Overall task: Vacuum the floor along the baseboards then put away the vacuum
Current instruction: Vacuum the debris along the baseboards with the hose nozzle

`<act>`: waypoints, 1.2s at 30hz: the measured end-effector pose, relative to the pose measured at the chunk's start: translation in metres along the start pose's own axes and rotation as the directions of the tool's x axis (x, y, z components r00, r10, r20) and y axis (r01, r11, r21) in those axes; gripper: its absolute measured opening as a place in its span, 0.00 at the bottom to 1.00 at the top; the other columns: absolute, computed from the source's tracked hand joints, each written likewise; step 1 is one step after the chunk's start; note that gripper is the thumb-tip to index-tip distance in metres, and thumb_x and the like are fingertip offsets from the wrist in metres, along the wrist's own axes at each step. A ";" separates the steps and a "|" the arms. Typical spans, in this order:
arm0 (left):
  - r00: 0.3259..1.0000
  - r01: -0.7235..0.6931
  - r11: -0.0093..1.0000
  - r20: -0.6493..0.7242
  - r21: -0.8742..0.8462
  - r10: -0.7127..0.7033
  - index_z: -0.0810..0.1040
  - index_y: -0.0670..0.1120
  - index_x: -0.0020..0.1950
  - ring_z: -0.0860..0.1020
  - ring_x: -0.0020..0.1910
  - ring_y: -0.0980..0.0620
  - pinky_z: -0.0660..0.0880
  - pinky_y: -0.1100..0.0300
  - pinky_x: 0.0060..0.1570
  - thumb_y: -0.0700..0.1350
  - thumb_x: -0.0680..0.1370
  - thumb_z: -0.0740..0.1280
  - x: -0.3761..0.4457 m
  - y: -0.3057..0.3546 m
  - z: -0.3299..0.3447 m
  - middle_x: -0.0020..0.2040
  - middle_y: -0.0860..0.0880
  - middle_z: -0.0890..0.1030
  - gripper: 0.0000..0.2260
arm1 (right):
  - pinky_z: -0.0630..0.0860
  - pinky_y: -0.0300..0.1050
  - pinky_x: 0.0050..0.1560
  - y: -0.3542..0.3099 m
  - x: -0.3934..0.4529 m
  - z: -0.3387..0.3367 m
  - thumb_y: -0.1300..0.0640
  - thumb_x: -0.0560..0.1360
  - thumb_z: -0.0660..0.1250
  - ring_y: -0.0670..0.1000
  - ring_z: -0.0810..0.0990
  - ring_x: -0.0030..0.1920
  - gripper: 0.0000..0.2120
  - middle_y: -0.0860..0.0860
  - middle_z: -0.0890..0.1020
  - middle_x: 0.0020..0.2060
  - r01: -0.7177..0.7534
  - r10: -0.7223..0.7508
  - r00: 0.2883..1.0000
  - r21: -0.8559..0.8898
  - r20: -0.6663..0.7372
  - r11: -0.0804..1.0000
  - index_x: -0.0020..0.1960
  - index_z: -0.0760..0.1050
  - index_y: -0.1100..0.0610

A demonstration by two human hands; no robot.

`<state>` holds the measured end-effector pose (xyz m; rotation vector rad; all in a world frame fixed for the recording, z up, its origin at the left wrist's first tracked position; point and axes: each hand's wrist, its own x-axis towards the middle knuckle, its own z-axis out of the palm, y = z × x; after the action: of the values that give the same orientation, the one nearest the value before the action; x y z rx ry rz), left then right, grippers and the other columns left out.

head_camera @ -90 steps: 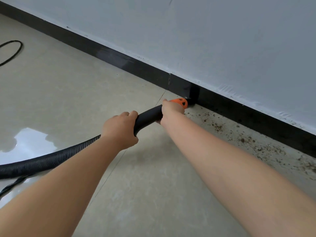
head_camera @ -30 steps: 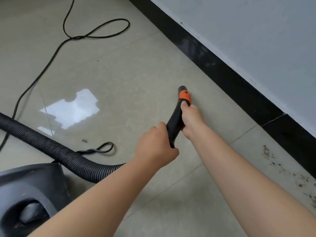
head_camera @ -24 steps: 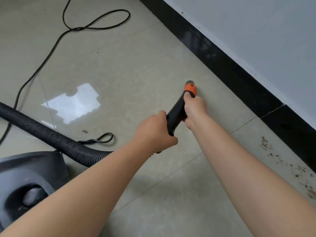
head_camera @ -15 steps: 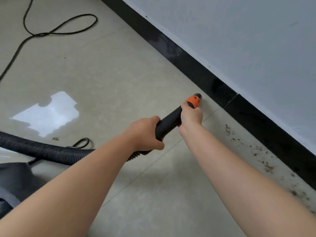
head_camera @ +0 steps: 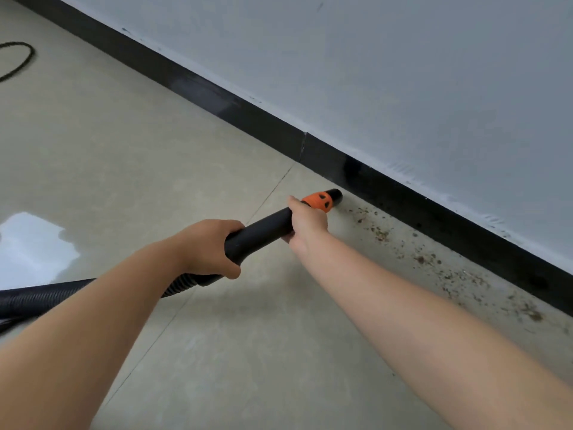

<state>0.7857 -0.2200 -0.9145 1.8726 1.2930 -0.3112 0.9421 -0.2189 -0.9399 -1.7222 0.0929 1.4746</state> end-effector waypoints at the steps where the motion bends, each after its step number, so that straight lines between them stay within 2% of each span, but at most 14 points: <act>1: 1.000 -0.008 1.000 -0.014 0.005 0.008 0.72 0.53 0.46 0.77 0.39 0.52 0.74 0.59 0.40 0.41 0.66 0.71 0.000 0.001 0.001 0.40 0.52 0.78 0.13 | 0.77 0.53 0.54 -0.001 0.000 0.000 0.57 0.75 0.68 0.57 0.74 0.59 0.27 0.57 0.73 0.61 -0.003 0.003 1.000 -0.004 0.001 1.000 0.70 0.61 0.60; 5: 1.000 0.007 1.000 -0.029 0.022 -0.007 0.72 0.52 0.44 0.77 0.37 0.53 0.73 0.60 0.37 0.41 0.66 0.71 -0.004 0.005 0.005 0.39 0.51 0.78 0.12 | 0.74 0.55 0.60 0.002 0.001 0.000 0.57 0.75 0.68 0.58 0.74 0.59 0.28 0.57 0.73 0.61 -0.011 0.009 0.999 -0.040 -0.051 0.999 0.69 0.60 0.60; 7: 0.989 0.014 0.992 -0.148 0.126 0.005 0.71 0.51 0.44 0.76 0.36 0.51 0.71 0.60 0.33 0.42 0.65 0.70 -0.008 0.007 0.014 0.39 0.53 0.76 0.12 | 0.74 0.56 0.61 0.004 0.002 -0.001 0.59 0.74 0.67 0.59 0.75 0.59 0.27 0.57 0.74 0.59 -0.017 0.016 0.997 -0.011 -0.073 1.000 0.69 0.60 0.61; 8: 0.959 -0.005 0.972 -0.273 0.234 0.071 0.71 0.51 0.44 0.76 0.37 0.50 0.68 0.61 0.30 0.43 0.64 0.71 -0.009 0.006 0.021 0.39 0.54 0.75 0.13 | 0.74 0.56 0.60 0.005 0.002 -0.001 0.60 0.74 0.67 0.59 0.75 0.58 0.27 0.57 0.74 0.58 -0.020 0.020 0.997 0.008 -0.077 1.000 0.68 0.60 0.61; 10: 0.833 -0.013 0.874 -0.478 0.487 0.279 0.75 0.46 0.44 0.76 0.34 0.46 0.61 0.65 0.27 0.41 0.58 0.75 -0.012 0.000 0.038 0.36 0.50 0.77 0.17 | 0.75 0.56 0.59 0.007 0.002 0.000 0.62 0.73 0.66 0.58 0.75 0.57 0.27 0.58 0.74 0.58 -0.026 0.028 0.997 0.025 -0.069 0.999 0.68 0.59 0.61; 13: 0.770 0.086 0.784 -0.540 0.614 0.339 0.74 0.39 0.36 0.72 0.23 0.43 0.59 0.63 0.26 0.36 0.49 0.78 -0.017 -0.001 0.049 0.27 0.45 0.74 0.20 | 0.75 0.55 0.59 0.016 -0.006 0.007 0.62 0.73 0.66 0.58 0.76 0.56 0.26 0.58 0.74 0.58 -0.050 0.050 0.998 -0.002 -0.048 0.999 0.68 0.59 0.61; 15: 0.798 0.167 0.798 -0.555 0.579 0.235 0.71 0.41 0.39 0.71 0.28 0.44 0.60 0.60 0.29 0.38 0.57 0.76 -0.019 0.000 0.047 0.30 0.45 0.74 0.17 | 0.75 0.54 0.59 0.024 -0.012 0.014 0.62 0.73 0.67 0.59 0.76 0.56 0.26 0.58 0.75 0.57 -0.063 0.063 0.997 -0.009 -0.034 0.998 0.67 0.59 0.62; 17: 0.833 0.293 0.818 -0.552 0.495 0.036 0.66 0.45 0.45 0.68 0.36 0.48 0.61 0.60 0.33 0.43 0.69 0.68 -0.021 -0.003 0.036 0.36 0.50 0.72 0.11 | 0.76 0.55 0.57 0.029 -0.018 0.019 0.62 0.73 0.67 0.58 0.76 0.50 0.25 0.57 0.75 0.52 -0.065 0.065 0.998 -0.001 -0.001 0.998 0.66 0.60 0.62; 20: 0.831 0.345 0.841 -0.553 0.417 -0.067 0.65 0.47 0.45 0.68 0.37 0.49 0.57 0.61 0.28 0.44 0.71 0.65 -0.029 -0.013 0.023 0.32 0.54 0.66 0.09 | 0.78 0.56 0.53 0.037 -0.026 0.028 0.62 0.74 0.65 0.53 0.71 0.42 0.23 0.53 0.70 0.40 -0.077 0.077 0.994 -0.001 0.077 0.997 0.66 0.61 0.61; 23: 0.824 0.392 0.849 -0.546 0.355 -0.152 0.67 0.48 0.45 0.69 0.38 0.49 0.57 0.61 0.27 0.44 0.71 0.65 -0.039 -0.023 0.021 0.34 0.53 0.69 0.08 | 0.80 0.53 0.50 0.044 -0.034 0.035 0.63 0.74 0.64 0.53 0.73 0.45 0.26 0.54 0.72 0.44 -0.087 0.091 0.983 -0.035 0.161 0.996 0.69 0.60 0.61; 28: 0.843 0.403 0.833 -0.508 0.379 -0.176 0.65 0.47 0.45 0.70 0.38 0.48 0.60 0.60 0.29 0.44 0.71 0.64 -0.038 -0.024 0.021 0.34 0.53 0.68 0.09 | 0.79 0.53 0.52 0.044 -0.033 0.039 0.62 0.75 0.65 0.54 0.73 0.48 0.25 0.54 0.72 0.46 -0.053 0.063 0.985 -0.068 0.158 0.996 0.70 0.60 0.61; 30: 0.862 0.381 0.838 -0.478 0.392 -0.168 0.64 0.47 0.46 0.69 0.38 0.48 0.62 0.60 0.32 0.43 0.71 0.64 -0.029 -0.017 0.020 0.33 0.53 0.66 0.09 | 0.79 0.54 0.52 0.039 -0.028 0.037 0.61 0.76 0.65 0.54 0.74 0.48 0.23 0.55 0.72 0.48 -0.032 0.039 0.992 -0.055 0.121 0.998 0.68 0.62 0.62; 32: 0.884 0.344 0.843 -0.445 0.413 -0.143 0.63 0.47 0.46 0.69 0.39 0.48 0.61 0.61 0.30 0.43 0.72 0.63 -0.017 -0.004 0.017 0.33 0.54 0.65 0.09 | 0.78 0.55 0.53 0.029 -0.023 0.031 0.61 0.76 0.65 0.56 0.75 0.51 0.22 0.56 0.73 0.50 -0.017 0.020 0.998 -0.050 0.066 0.999 0.67 0.63 0.62; 36: 0.901 0.321 0.856 -0.408 0.404 -0.146 0.62 0.46 0.47 0.68 0.41 0.48 0.61 0.60 0.32 0.42 0.73 0.63 0.000 0.019 0.017 0.34 0.52 0.64 0.10 | 0.77 0.53 0.43 0.004 -0.016 0.017 0.63 0.77 0.62 0.60 0.73 0.61 0.14 0.60 0.72 0.60 -0.023 0.025 0.993 -0.017 0.118 1.000 0.62 0.66 0.61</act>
<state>0.8063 -0.2349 -0.9165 2.2458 1.8428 -0.4500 0.9215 -0.2177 -0.9275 -1.6467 0.0393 1.5957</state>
